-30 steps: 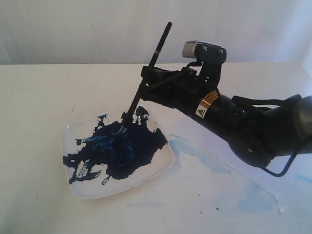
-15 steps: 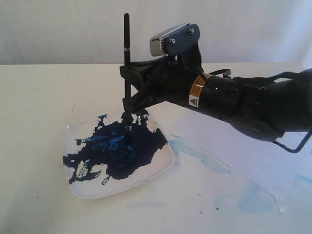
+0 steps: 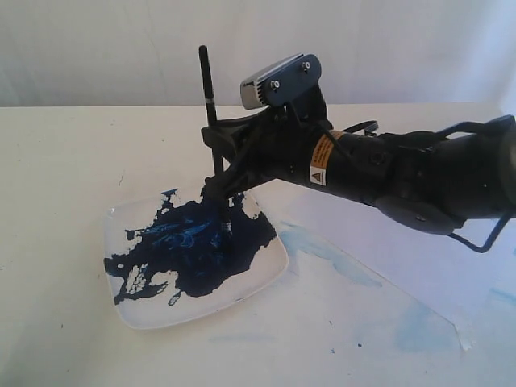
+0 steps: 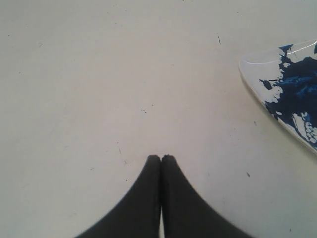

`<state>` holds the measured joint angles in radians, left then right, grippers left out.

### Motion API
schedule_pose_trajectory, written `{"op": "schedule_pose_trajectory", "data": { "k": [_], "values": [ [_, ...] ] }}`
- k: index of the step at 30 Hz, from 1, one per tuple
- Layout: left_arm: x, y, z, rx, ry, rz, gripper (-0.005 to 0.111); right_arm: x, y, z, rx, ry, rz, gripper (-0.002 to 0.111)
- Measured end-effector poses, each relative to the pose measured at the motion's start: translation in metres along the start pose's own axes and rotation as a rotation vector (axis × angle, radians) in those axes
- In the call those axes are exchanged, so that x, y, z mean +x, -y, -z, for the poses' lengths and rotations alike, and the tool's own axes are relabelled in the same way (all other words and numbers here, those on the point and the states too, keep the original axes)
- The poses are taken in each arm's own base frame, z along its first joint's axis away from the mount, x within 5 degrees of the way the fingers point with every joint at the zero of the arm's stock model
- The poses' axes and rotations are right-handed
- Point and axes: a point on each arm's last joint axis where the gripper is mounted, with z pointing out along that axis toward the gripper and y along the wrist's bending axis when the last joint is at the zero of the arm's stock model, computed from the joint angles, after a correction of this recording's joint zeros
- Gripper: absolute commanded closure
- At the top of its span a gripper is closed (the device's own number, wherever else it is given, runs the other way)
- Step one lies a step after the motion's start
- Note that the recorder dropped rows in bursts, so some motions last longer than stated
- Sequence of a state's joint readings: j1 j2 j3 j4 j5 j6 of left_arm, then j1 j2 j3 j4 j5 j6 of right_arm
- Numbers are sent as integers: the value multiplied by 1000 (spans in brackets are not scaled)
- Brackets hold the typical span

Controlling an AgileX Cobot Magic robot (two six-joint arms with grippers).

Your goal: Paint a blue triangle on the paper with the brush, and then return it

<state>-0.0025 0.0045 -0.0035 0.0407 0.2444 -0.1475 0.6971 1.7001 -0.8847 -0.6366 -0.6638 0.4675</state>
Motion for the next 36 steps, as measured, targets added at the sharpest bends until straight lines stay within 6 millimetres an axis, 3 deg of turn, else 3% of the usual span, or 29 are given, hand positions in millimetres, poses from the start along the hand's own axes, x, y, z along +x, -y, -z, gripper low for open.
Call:
{"op": "schedule_pose_trajectory", "data": {
  "k": [17,24,30,36],
  "values": [
    [0,0,0,0,0,0,107,-78,-7,56,124,125,56,108],
    [0,0,0,0,0,0,107,-98,13,94,295,109,35,108],
    [0,0,0,0,0,0,107,-105,31,129,462,49,15,108],
    [0,-1,0,-16,-1,-128,107,-91,42,157,565,17,-9,108]
  ]
}}
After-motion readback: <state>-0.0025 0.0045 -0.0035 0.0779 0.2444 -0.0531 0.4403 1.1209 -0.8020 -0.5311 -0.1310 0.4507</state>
